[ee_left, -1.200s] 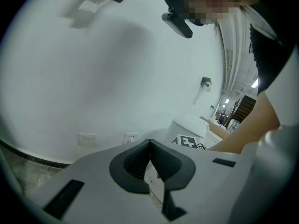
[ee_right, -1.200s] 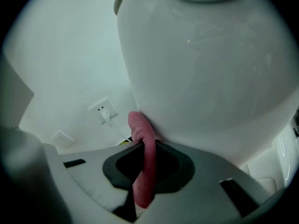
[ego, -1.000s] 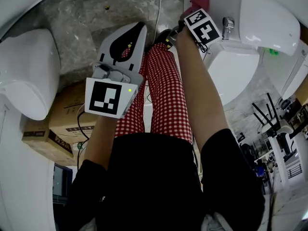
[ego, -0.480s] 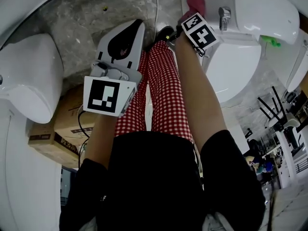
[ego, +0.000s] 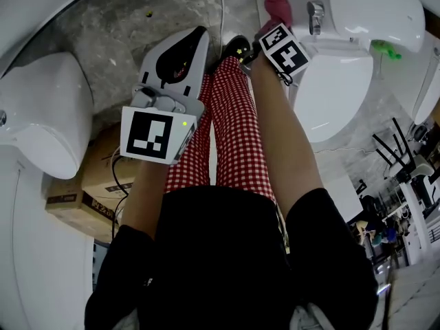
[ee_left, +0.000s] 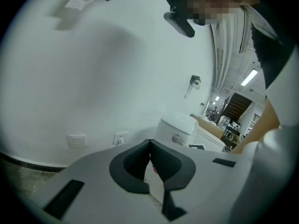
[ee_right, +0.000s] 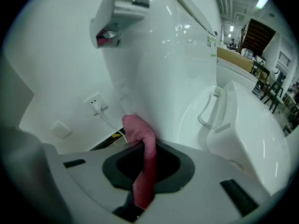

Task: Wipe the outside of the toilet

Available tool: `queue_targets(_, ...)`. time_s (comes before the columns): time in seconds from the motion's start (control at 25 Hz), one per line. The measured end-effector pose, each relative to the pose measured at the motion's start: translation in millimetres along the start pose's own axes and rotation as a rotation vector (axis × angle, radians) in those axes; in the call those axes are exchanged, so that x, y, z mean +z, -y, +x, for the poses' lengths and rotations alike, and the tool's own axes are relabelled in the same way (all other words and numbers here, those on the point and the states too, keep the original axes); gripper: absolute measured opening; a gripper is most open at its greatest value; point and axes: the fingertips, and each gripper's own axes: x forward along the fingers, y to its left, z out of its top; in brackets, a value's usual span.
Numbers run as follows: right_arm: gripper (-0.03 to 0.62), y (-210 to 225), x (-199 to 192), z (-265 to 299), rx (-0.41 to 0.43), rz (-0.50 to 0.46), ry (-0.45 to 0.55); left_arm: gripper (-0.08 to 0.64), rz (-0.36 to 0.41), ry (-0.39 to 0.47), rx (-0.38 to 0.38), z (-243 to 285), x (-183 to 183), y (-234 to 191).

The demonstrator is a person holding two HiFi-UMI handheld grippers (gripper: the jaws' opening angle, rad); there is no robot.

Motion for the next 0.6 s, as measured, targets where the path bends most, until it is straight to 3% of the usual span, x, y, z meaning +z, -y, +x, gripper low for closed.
queue_targets(0.48, 0.054, 19.8, -6.1, -29.5, -0.01, -0.014, 0.009, 0.009, 0.024, 0.03, -0.044, 1.4, 12.3, 19.5)
queue_targets(0.6, 0.054, 20.9, -2.7, -39.8, 0.023, -0.024, 0.029, 0.009, 0.034, 0.03, -0.053, -0.8, 17.7, 22.1)
